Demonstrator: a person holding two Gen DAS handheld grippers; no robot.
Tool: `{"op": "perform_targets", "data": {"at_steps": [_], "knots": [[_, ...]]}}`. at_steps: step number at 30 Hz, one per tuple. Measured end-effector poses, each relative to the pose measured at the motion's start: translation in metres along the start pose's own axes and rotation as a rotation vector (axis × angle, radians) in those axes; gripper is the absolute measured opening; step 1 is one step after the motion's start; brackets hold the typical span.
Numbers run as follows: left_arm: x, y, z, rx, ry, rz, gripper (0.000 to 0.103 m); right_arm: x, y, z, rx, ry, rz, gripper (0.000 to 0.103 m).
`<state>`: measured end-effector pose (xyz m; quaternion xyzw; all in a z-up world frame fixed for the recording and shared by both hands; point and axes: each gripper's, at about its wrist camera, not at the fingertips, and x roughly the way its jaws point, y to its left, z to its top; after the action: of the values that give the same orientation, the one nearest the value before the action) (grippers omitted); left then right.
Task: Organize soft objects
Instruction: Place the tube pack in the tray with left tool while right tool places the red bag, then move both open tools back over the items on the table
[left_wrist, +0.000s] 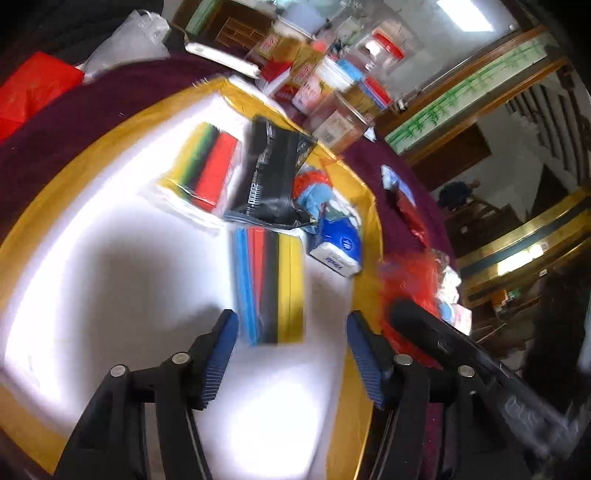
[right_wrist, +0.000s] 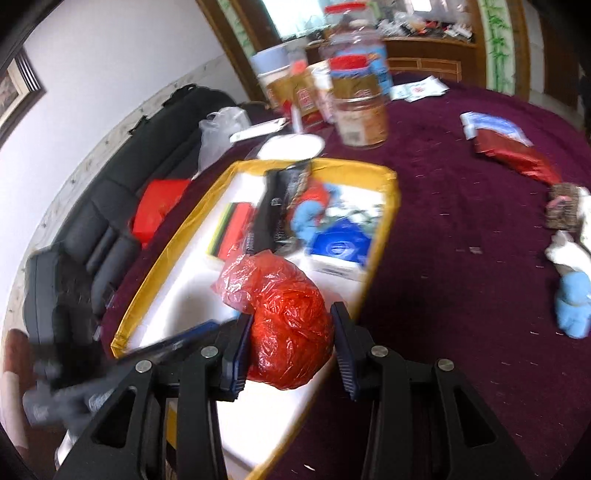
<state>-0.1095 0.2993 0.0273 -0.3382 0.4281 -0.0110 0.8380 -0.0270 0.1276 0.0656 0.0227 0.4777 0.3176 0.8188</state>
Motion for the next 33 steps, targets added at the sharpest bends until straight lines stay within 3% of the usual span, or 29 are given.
{"op": "perform_targets", "data": {"at_steps": [2,6,9,11,16,18,21,27,33], "knots": [[-0.016,0.011,-0.004,-0.02,-0.033,-0.05,0.066,0.013,0.003,0.004,-0.004,0.021,-0.029,0.039],[-0.047,0.036,-0.013,-0.081,-0.104,-0.064,0.069,0.034,-0.004,0.005,0.04,0.07,-0.047,0.039],[-0.059,0.038,-0.016,-0.072,-0.145,-0.063,0.069,0.036,0.0,0.007,0.024,0.052,-0.088,0.04],[-0.063,0.037,-0.016,-0.068,-0.16,-0.06,0.075,0.035,0.001,0.007,0.024,0.038,-0.113,0.043],[-0.058,0.025,-0.017,-0.05,-0.154,-0.078,0.075,0.02,-0.005,0.004,0.035,-0.001,-0.065,0.049],[-0.056,0.022,-0.019,-0.054,-0.144,-0.084,0.075,0.006,-0.009,0.002,0.034,-0.033,-0.058,0.058],[-0.057,0.018,-0.022,-0.052,-0.143,-0.084,0.075,-0.02,-0.02,-0.007,0.013,-0.1,-0.073,0.063],[-0.065,-0.003,-0.032,-0.001,-0.155,-0.096,0.075,-0.08,-0.083,-0.049,0.038,-0.199,-0.21,0.069],[-0.058,-0.056,-0.053,0.16,-0.13,-0.137,0.079,-0.139,-0.191,-0.085,0.261,-0.228,-0.356,0.069]]}}
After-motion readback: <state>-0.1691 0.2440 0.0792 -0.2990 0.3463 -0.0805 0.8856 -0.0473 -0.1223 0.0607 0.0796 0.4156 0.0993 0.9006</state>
